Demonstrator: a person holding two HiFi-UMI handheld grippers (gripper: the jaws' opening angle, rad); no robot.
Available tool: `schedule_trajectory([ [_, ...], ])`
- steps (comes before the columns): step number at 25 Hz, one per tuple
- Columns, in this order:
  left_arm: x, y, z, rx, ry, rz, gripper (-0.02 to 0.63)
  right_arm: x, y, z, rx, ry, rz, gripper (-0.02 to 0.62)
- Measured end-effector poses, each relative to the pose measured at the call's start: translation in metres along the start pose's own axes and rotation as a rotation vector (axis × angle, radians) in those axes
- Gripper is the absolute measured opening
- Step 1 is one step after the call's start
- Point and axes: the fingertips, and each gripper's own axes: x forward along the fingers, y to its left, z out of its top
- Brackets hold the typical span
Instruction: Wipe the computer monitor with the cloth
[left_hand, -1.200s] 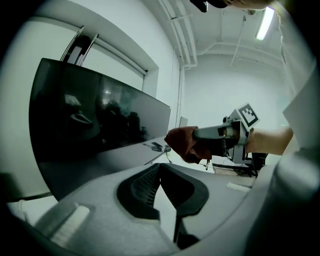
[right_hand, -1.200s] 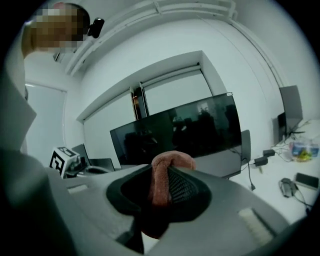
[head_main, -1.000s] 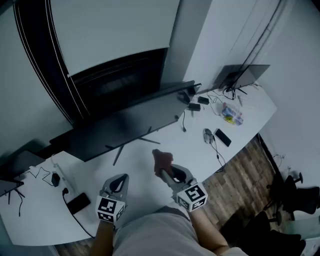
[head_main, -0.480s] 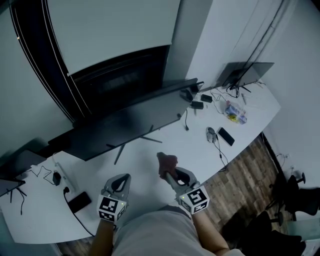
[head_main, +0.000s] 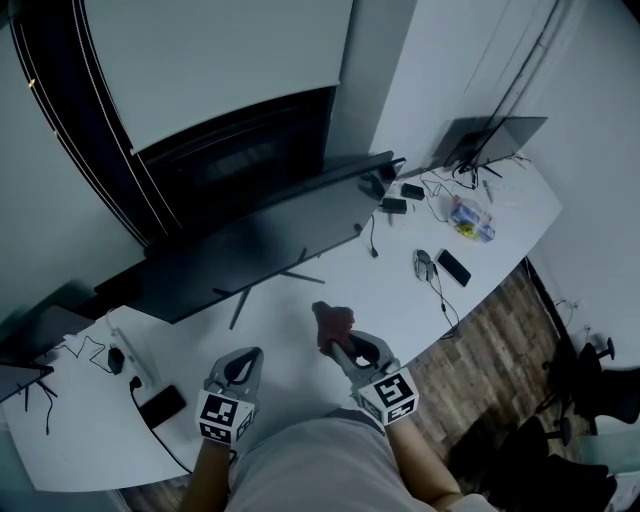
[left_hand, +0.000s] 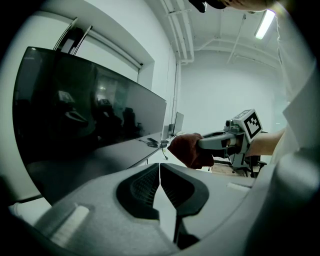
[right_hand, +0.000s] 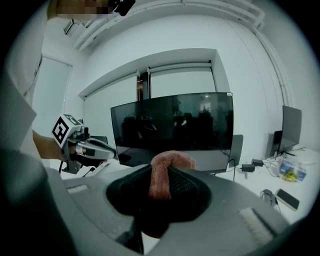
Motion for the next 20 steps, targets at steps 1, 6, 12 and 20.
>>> schedule_trajectory([
  [1, -0.0006, 0.0006, 0.0, -0.001, 0.001, 0.003, 0.011, 0.0006, 0.0005, 0.0008, 0.005, -0.007, 0.003, 0.097],
  [6, -0.0031, 0.0041, -0.0003, -0.004, 0.002, 0.009, 0.011, 0.0037, 0.0034, 0.0022, 0.008, -0.024, 0.016, 0.097],
  [12, -0.0067, 0.0056, 0.0, 0.0, -0.008, 0.023, 0.011, 0.0043, 0.003, 0.0018, 0.027, -0.027, 0.019, 0.097],
  [20, -0.0089, 0.0054, -0.0018, -0.002, -0.006, 0.032, 0.011, 0.0032, 0.0005, -0.005, 0.045, -0.016, 0.009, 0.097],
])
